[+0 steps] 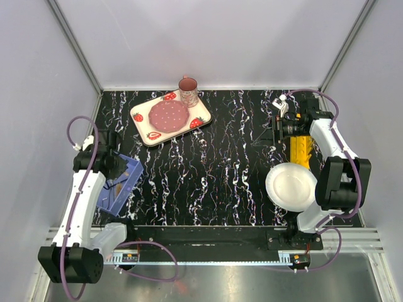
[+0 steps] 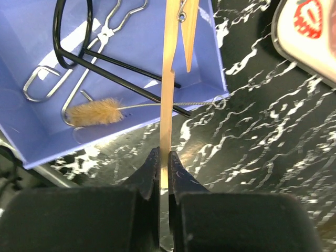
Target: Organize the chemistry lab equipment
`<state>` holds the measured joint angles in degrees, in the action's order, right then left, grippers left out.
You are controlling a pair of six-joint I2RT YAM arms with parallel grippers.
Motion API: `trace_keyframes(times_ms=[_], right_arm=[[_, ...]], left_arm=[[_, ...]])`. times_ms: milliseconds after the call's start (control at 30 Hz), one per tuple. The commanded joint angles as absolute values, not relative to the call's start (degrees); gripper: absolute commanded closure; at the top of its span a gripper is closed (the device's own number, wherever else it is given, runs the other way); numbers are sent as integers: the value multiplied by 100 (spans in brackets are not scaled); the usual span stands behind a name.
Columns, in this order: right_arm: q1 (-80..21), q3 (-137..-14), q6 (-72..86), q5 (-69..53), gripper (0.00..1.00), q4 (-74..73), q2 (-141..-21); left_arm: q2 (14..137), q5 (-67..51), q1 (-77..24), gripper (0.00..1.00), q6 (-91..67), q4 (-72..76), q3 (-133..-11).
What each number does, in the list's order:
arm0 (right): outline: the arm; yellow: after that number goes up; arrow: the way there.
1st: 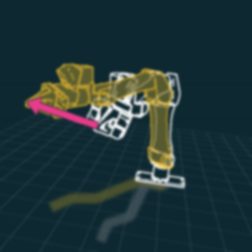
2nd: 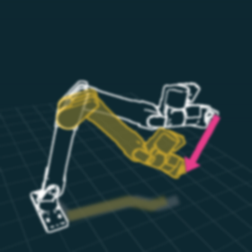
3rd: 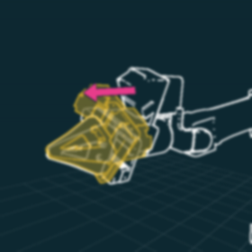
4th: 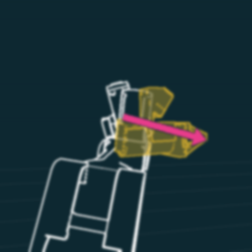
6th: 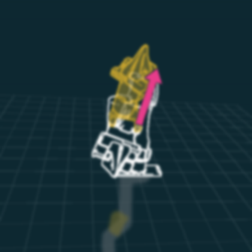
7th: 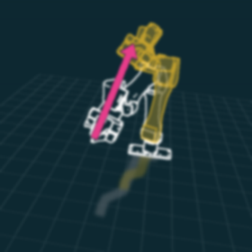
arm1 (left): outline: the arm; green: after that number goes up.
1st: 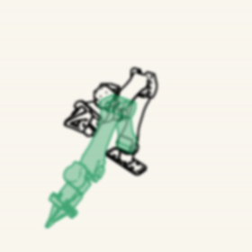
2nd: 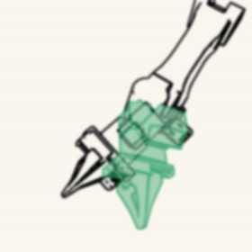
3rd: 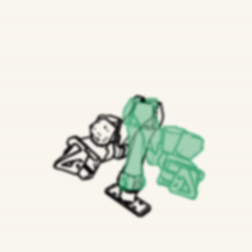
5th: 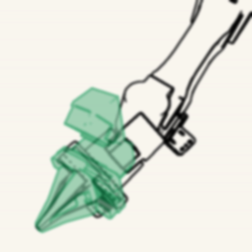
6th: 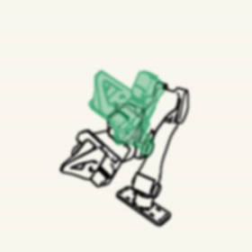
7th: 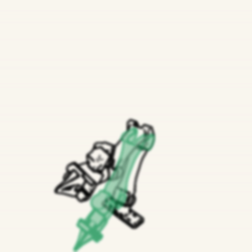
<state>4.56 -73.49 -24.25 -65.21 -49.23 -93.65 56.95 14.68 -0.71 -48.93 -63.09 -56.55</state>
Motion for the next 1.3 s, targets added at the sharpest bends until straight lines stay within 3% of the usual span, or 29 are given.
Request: trace_keyframes(times_ms=[0,333,467,567,867,1267], right_arm=[[483,-7541,-2505,-6732,0,-4931,-9308],[483,-7515,-2514,-6759,0,-4931,-9316],[483,-7515,-2540,-6750,0,-4939,-9290],[483,-7506,-2558,-6767,0,-4939,-9273],[492,-7497,-2549,-6759,0,-4931,-9264],[492,-7506,-2593,-6715,0,-4966,-9290]], left_arm=[[5318,1511,-18,100,-6756,-5959,-5924],[4976,1187,333,100,-9298,-5362,-5398],[4904,713,667,100,-9860,-4212,-4564],[5237,142,843,100,-10063,-3736,-4421],[5730,334,940,100,-10494,-3472,-4404],[5379,220,1028,100,-10749,-2953,-3691]])
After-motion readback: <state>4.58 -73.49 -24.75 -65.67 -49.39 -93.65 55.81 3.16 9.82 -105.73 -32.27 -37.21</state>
